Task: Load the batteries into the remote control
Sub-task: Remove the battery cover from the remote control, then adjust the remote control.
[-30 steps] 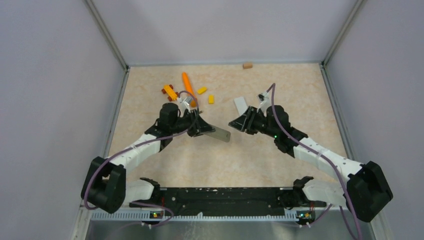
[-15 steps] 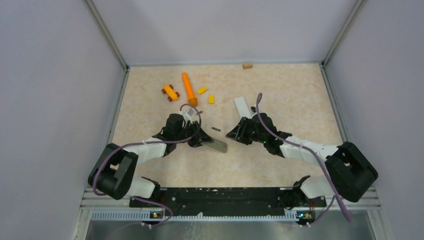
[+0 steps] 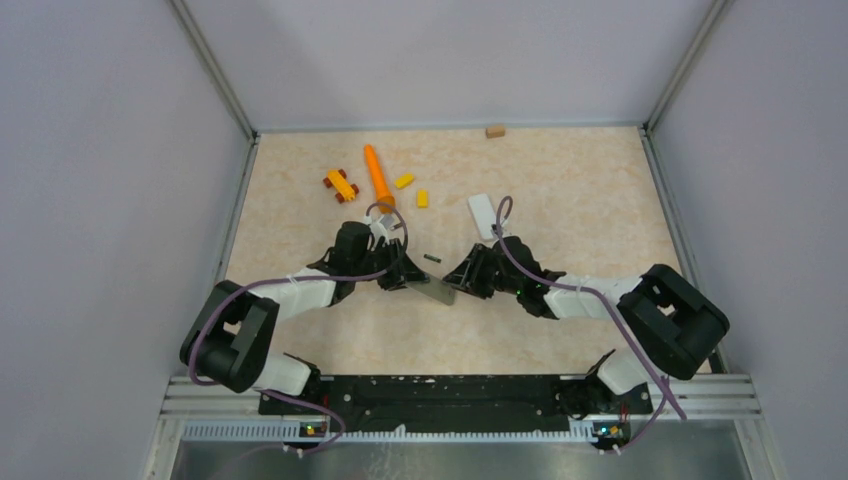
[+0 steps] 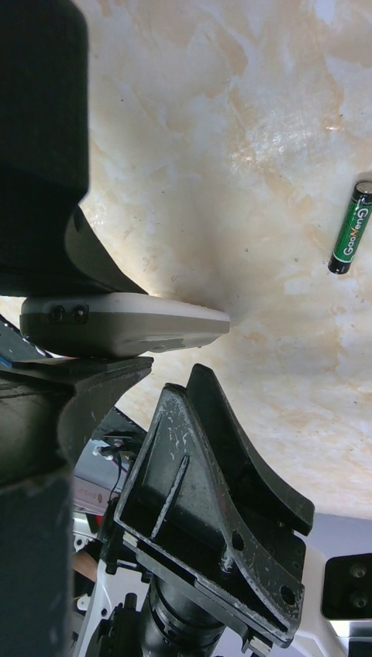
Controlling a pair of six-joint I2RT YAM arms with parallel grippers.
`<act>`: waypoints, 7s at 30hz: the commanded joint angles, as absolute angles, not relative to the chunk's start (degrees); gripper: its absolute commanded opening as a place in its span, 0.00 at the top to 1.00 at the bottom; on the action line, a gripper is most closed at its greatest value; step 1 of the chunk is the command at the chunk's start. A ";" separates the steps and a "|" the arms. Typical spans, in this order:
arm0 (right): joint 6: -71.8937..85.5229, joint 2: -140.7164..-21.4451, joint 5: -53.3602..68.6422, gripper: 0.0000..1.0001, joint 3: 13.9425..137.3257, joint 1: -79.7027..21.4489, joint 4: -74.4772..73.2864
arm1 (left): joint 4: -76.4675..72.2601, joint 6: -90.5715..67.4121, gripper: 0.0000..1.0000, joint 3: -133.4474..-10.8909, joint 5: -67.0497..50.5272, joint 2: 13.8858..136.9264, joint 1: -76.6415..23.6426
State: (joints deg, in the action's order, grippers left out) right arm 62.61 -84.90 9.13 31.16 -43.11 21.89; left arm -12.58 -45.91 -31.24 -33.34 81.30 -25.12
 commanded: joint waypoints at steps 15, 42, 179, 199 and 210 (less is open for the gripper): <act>67.59 -87.19 8.40 0.58 27.66 -43.86 30.07 | -9.10 -43.90 1.00 -31.09 -28.98 82.13 -25.22; 69.14 -85.16 7.42 0.61 26.09 -43.90 30.69 | -11.15 -46.62 1.00 -29.52 -32.85 83.42 -24.69; 16.81 -72.78 43.81 0.22 34.58 -37.36 19.69 | 9.15 -30.11 1.00 -48.55 -52.44 71.55 -23.81; 20.17 -78.13 61.85 0.65 45.91 -43.24 17.35 | 7.02 -22.28 1.00 -47.75 -69.25 59.33 -23.91; 40.19 -73.99 50.06 1.00 40.70 -43.24 42.11 | -12.86 -52.38 0.26 -45.75 -48.88 55.14 -23.82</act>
State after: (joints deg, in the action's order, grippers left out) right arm 30.98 -77.21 57.39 42.72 -43.18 27.16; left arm 5.61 -31.46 -48.07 -59.79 58.17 -23.88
